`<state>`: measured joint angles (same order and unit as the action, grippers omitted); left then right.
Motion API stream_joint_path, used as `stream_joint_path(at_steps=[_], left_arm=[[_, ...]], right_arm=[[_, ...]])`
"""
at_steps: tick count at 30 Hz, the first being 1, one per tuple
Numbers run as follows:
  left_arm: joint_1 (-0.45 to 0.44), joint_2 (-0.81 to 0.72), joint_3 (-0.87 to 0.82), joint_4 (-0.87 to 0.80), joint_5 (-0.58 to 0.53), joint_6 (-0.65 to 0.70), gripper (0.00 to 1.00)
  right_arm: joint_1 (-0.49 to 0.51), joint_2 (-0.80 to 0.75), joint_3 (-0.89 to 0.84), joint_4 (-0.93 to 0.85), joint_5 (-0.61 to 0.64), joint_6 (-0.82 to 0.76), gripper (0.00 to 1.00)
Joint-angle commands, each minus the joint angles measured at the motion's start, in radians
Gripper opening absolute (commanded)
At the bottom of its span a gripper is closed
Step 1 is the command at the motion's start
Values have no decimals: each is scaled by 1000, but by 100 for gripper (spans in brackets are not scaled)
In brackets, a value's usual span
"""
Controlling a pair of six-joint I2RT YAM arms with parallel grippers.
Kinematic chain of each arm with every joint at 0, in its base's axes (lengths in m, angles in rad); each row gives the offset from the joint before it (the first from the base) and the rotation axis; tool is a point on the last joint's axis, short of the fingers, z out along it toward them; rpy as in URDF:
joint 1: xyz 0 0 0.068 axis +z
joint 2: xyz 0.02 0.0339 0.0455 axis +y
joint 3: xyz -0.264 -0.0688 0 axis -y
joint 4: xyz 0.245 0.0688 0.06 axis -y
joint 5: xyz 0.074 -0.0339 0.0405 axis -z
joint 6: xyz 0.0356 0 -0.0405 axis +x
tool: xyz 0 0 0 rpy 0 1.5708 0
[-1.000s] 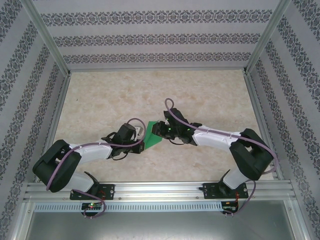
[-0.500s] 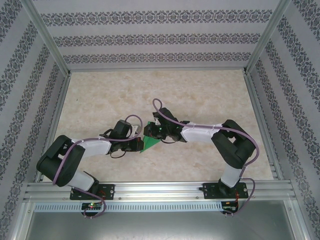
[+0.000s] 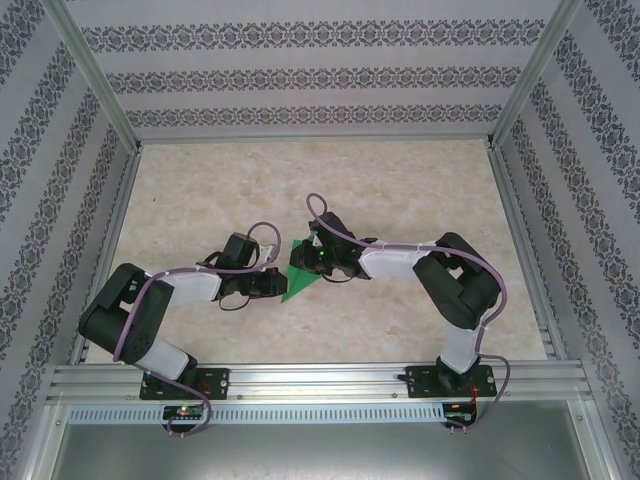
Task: Fold a paper plane with a square sheet of paper (pick it up from the middle)
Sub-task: Fourth fold the wing at the center of the table.
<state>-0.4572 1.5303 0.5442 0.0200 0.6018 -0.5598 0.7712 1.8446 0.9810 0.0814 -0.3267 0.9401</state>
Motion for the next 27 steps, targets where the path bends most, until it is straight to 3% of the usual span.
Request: stream_joint_path(at_steps=[1,8,13,21,27], left_arm=[[17,14,24,-18,13,21,16],[14,15,28,-38,-11,50,21],[15,18,34,-47,-21,70,20],[15,30,32,-29,-4,70,4],[27,50,43,-4,49,32,0]], right_arm=[[-6,20,25,-9,24,-1,17],[-11,28,24,-7,31,14,17],[-11,28,28,-6,29,16,17],[-12,2,21,-9,26,9,17],[-5,-28,14,2,8,-10,19]])
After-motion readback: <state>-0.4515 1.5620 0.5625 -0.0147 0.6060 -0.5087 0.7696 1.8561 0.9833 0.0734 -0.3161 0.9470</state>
